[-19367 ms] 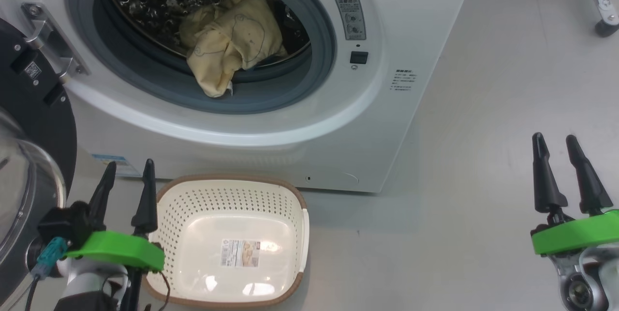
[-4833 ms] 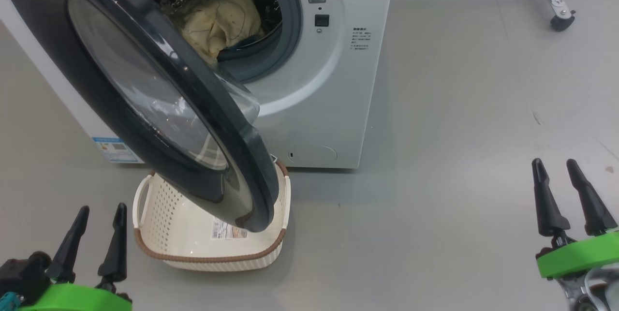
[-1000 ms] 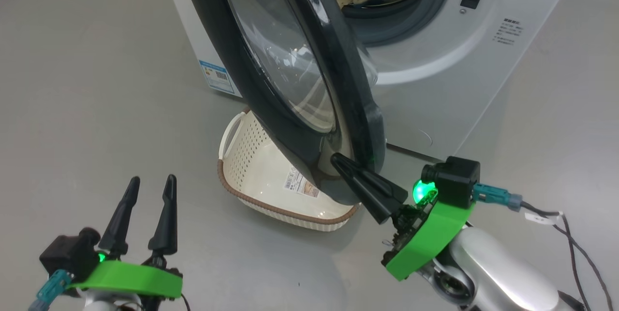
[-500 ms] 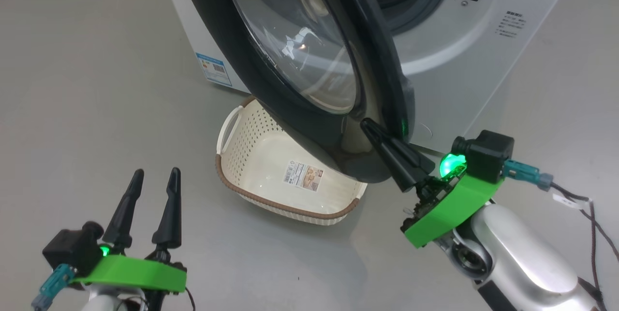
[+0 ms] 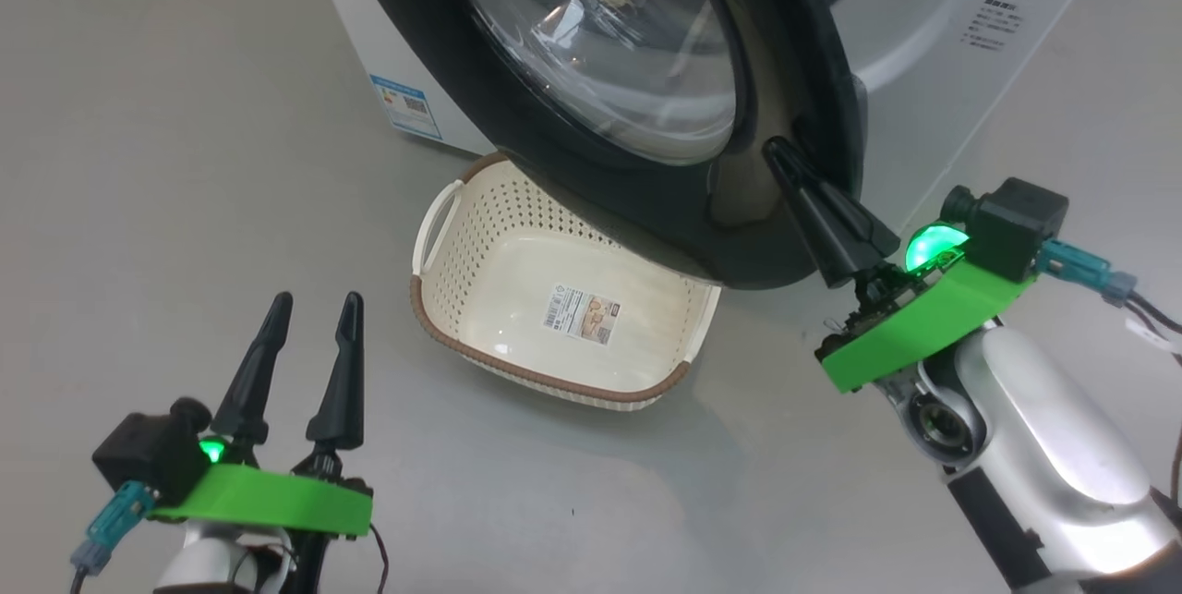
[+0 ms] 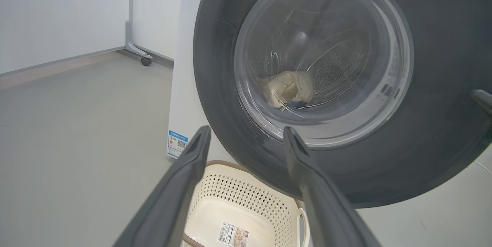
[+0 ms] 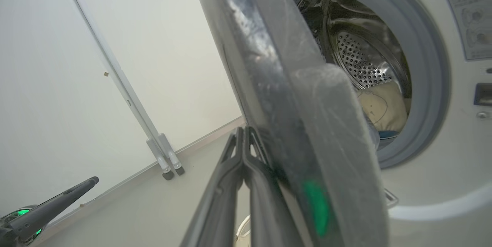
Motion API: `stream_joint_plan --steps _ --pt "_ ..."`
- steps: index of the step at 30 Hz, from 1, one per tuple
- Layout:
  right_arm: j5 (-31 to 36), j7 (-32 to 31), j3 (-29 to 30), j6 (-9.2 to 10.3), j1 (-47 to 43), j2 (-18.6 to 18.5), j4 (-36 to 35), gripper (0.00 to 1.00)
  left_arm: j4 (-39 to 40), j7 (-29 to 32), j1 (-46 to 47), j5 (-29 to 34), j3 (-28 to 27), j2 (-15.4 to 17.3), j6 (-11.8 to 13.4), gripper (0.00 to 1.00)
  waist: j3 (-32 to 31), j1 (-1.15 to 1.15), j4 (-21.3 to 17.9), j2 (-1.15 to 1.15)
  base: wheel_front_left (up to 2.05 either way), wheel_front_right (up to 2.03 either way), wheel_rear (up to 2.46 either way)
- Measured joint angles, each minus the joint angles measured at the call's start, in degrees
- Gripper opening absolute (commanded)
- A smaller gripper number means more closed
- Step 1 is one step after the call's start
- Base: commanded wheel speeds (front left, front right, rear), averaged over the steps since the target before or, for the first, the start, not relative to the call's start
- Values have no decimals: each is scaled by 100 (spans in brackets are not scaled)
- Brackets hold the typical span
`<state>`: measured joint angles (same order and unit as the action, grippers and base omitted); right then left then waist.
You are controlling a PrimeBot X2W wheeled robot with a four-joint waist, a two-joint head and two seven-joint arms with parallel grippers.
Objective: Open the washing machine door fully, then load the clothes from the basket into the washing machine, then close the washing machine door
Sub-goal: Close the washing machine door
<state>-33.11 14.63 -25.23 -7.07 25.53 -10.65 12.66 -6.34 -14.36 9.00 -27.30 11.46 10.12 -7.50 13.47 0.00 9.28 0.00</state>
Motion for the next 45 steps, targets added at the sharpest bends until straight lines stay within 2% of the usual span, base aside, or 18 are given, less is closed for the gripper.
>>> stream_joint_plan --steps 21,45 --pt "145 0 935 0 845 -85 608 0 70 0 508 0 339 -121 0 100 489 0 244 0 0 0 0" --pt "346 0 1922 -1 1921 -146 958 0 143 -1 1117 0 597 -258 0 100 1144 0 603 0 0 0 0"
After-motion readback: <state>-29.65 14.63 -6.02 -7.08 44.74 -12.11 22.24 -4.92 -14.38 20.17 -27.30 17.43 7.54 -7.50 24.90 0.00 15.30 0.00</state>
